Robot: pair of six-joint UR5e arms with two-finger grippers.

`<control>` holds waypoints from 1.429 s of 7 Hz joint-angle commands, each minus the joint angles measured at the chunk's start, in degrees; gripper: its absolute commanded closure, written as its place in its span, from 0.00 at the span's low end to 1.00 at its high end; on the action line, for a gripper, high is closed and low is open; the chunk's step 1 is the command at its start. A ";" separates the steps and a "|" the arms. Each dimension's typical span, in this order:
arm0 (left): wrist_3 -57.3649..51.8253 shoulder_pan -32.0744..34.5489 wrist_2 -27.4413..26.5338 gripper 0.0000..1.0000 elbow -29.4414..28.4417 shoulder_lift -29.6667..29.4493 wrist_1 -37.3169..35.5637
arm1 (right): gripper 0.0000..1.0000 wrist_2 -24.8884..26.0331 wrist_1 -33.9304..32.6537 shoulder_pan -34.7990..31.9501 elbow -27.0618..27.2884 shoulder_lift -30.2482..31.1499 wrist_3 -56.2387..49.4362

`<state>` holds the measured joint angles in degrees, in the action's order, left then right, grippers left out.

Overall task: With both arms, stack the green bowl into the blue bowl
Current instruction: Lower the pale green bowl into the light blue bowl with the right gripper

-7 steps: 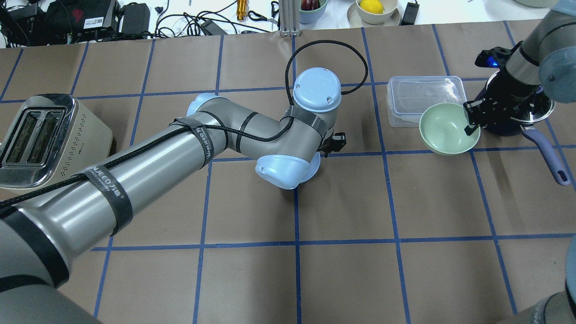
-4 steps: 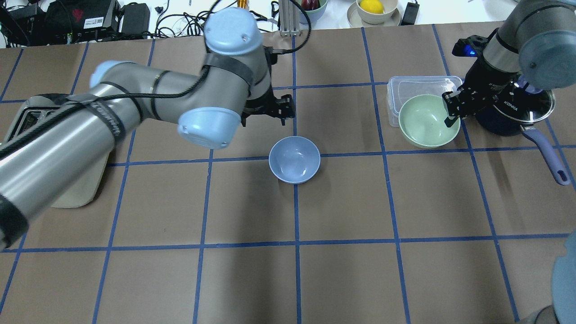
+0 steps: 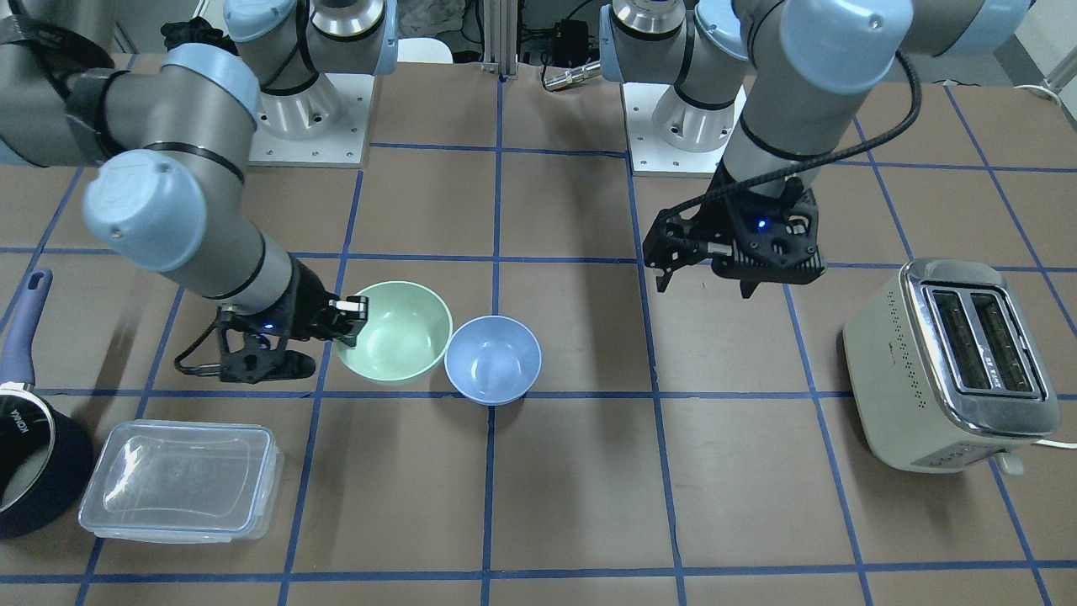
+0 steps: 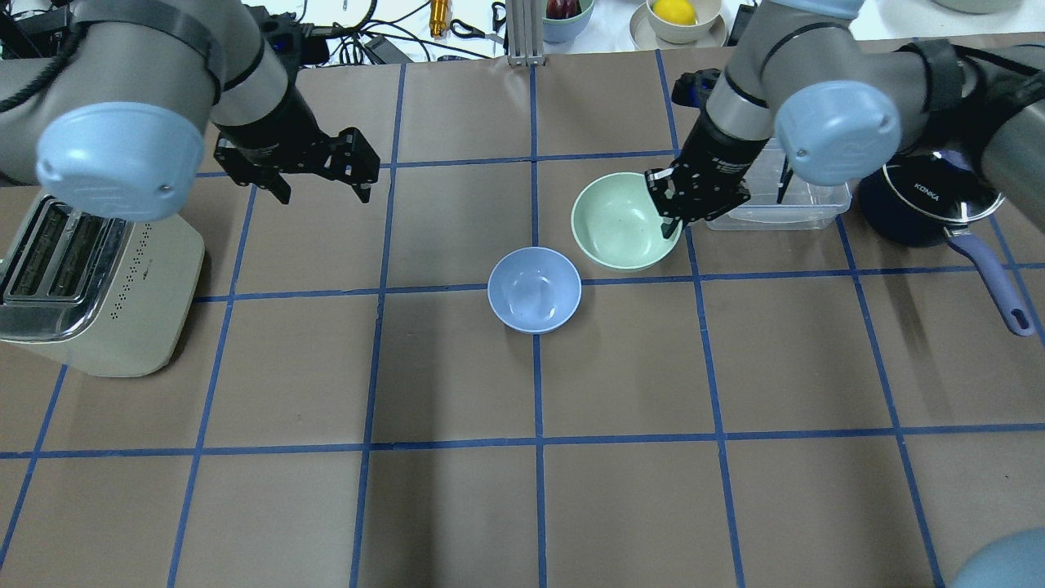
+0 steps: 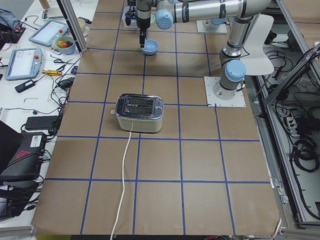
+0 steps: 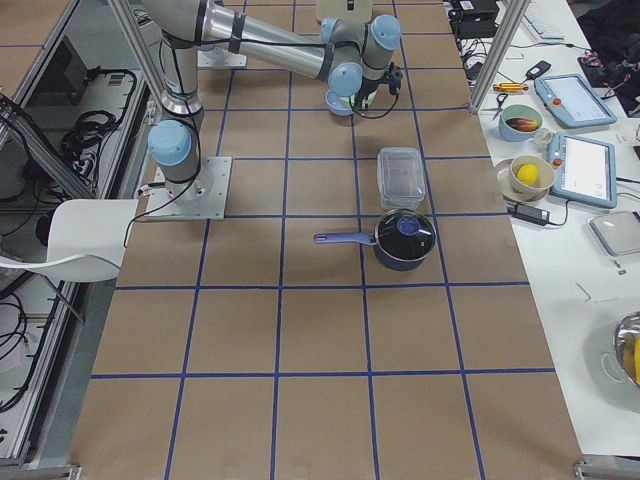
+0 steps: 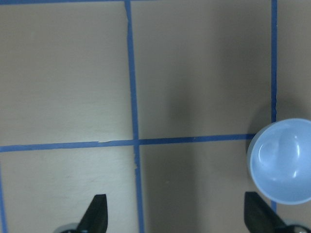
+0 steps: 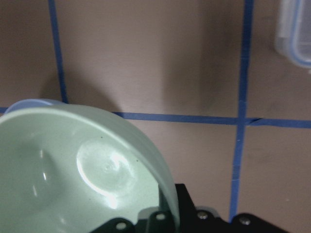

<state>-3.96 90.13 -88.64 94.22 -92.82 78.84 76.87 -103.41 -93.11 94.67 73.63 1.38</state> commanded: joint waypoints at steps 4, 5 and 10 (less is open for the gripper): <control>-3.34 -3.20 0.40 0.00 -1.75 3.62 4.92 | 1.00 -0.32 -7.48 -8.41 3.40 -5.51 5.57; -2.20 -3.29 0.23 0.00 -4.89 1.09 5.00 | 0.94 -1.54 -8.20 -8.41 3.85 -6.04 5.57; -2.36 -2.94 0.05 0.00 -6.85 -0.35 7.11 | 0.00 2.11 -7.60 -5.53 0.01 -3.86 4.78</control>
<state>-6.24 87.17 -88.54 87.46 -93.26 85.96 76.24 -111.67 -100.36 97.01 68.24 6.76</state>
